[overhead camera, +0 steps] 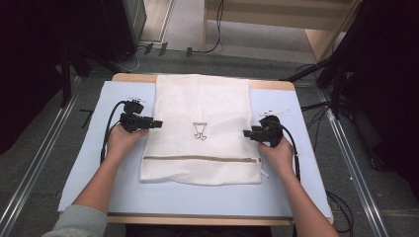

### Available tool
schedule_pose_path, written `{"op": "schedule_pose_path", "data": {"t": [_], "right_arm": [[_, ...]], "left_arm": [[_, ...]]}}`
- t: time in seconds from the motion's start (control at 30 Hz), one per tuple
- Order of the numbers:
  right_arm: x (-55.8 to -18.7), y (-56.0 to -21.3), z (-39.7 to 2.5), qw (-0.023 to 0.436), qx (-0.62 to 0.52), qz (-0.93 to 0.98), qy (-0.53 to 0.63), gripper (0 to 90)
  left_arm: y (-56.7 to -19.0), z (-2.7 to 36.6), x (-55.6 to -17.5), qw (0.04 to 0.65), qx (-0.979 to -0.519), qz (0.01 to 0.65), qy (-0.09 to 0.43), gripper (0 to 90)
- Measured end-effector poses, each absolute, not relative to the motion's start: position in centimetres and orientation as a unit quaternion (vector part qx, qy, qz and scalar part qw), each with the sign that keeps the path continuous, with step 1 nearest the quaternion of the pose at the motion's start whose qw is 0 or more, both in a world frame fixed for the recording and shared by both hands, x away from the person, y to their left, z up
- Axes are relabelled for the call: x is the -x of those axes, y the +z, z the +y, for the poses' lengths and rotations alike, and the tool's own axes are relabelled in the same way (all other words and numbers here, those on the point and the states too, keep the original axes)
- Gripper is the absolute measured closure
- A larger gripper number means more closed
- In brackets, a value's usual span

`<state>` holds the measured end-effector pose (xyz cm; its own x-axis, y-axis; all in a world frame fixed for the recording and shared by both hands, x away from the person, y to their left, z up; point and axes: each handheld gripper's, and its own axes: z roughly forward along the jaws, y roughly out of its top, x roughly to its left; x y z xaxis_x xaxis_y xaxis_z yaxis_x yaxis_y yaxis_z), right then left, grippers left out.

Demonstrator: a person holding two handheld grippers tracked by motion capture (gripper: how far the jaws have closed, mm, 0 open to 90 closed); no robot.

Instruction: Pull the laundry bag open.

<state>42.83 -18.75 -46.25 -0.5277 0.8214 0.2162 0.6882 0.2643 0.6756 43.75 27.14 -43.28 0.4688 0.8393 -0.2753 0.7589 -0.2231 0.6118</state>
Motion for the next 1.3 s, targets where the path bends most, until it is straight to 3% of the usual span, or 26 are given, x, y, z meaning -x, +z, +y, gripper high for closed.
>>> {"op": "schedule_pose_path", "data": {"t": [0.4,1.0,1.3], "right_arm": [[-40.5,-44.9,-20.0,0.083,-0.470,0.782,0.400,57.0],[-36.1,-45.0,-20.8,0.068,-0.457,0.797,0.389,61.7],[-35.2,-45.4,-20.9,0.069,-0.456,0.807,0.369,72.1]], "left_arm": [[-41.3,26.8,-41.7,0.395,-0.773,0.493,0.055,43.7],[-40.4,24.8,-39.1,0.405,-0.789,0.460,0.052,42.1],[-40.2,23.0,-38.3,0.406,-0.801,0.436,0.046,42.2]]}}
